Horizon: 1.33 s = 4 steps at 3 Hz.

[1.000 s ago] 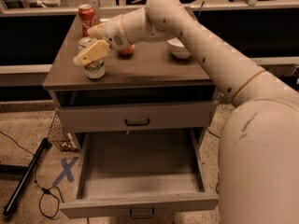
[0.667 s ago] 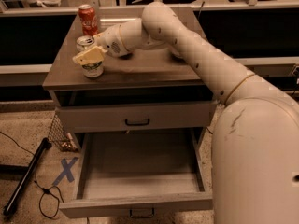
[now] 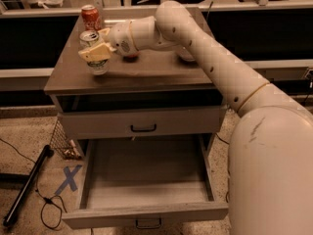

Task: Place 7up can into middle drawer

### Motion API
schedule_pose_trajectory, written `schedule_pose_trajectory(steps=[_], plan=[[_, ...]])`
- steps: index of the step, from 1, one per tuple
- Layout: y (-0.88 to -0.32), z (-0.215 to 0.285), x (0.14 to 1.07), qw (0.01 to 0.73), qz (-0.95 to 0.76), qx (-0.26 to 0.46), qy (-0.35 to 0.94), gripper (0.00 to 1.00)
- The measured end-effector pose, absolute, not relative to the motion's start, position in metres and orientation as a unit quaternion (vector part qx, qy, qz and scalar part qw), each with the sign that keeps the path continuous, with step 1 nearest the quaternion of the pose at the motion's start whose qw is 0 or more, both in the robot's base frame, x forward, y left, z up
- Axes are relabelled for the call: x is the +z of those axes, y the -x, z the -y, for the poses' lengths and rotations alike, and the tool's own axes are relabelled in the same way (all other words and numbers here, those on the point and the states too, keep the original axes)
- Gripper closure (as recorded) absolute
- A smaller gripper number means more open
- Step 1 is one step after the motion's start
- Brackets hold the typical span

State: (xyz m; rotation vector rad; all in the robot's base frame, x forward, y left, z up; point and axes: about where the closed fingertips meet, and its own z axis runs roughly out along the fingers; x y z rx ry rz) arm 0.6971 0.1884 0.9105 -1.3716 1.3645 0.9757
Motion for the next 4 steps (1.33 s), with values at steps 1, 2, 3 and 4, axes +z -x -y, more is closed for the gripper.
schedule_pose_trajectory(steps=[1,2,3,4], plan=[[-0.648,-0.154,0.951,0.503,-0.503,0.378,0.592,1.0],[-0.6,-0.134,0.941,0.508,-0.49,0.388,0.593,1.0],[-0.552,-0.142,0.906,0.461,-0.495,0.419,0.605,1.0],[-0.518,-0.147,0.883,0.434,-0.512,0.445,0.593,1.0]])
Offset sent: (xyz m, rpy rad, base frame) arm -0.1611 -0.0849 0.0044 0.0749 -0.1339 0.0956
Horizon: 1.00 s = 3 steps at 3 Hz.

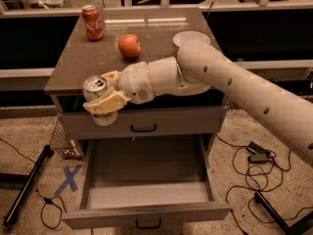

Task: Place 7up can into middle drawer

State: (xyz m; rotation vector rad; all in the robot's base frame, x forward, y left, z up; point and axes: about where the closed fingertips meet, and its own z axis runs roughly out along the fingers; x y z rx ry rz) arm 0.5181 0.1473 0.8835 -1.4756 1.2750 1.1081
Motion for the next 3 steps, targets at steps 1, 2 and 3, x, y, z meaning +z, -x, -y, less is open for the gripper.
schedule_pose_trajectory(steps=[1,2,3], plan=[[-0.518,-0.148,0.883,0.434,-0.512,0.445,0.593,1.0],[-0.516,-0.151,0.877,0.433,-0.509,0.455,0.589,1.0],[-0.486,-0.152,0.815,0.461,-0.488,0.502,0.545,1.0]])
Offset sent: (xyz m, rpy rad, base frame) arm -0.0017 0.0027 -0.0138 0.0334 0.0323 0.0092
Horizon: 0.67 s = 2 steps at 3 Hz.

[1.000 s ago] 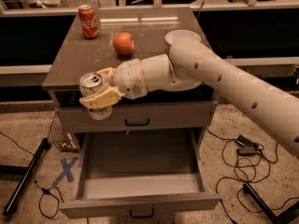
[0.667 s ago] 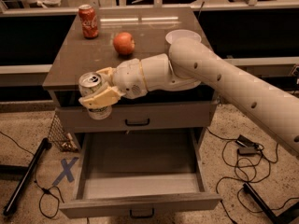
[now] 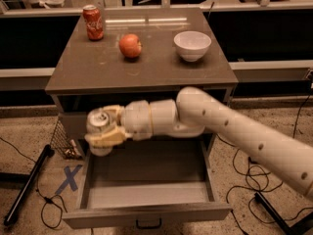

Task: Place 7up can into middle drawer

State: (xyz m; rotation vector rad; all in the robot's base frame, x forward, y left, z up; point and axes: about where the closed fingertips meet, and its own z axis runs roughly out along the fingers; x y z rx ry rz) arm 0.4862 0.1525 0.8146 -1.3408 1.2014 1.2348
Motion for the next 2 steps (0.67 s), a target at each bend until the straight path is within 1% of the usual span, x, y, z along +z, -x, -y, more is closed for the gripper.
schedule_pose_trajectory(steps=[1,2], plan=[[-0.436,-0.147,0.742,0.477,-0.456,0.519,0.544,1.0],[-0.425,-0.149,0.727,0.482,-0.441,0.523,0.548,1.0]])
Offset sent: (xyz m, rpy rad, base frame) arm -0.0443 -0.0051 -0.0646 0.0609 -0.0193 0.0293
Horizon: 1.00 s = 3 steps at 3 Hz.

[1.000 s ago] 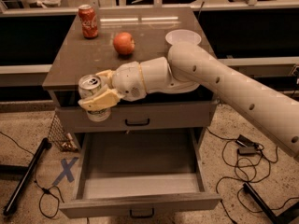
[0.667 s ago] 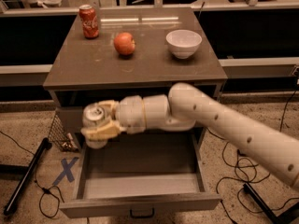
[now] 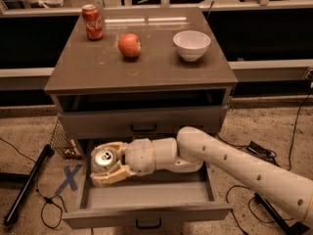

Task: Place 7up can into middle drawer

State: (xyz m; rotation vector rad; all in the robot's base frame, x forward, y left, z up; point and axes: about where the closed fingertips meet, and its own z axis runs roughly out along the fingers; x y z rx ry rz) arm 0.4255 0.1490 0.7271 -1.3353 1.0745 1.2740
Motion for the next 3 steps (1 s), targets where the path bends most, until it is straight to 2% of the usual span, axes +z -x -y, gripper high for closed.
schedule_pose_trajectory(steps=[1,3], plan=[[-0.444,-0.155,0.709,0.489,-0.453,0.511,0.543,1.0],[-0.5,-0.14,0.602,0.489,-0.492,0.485,0.533,1.0]])
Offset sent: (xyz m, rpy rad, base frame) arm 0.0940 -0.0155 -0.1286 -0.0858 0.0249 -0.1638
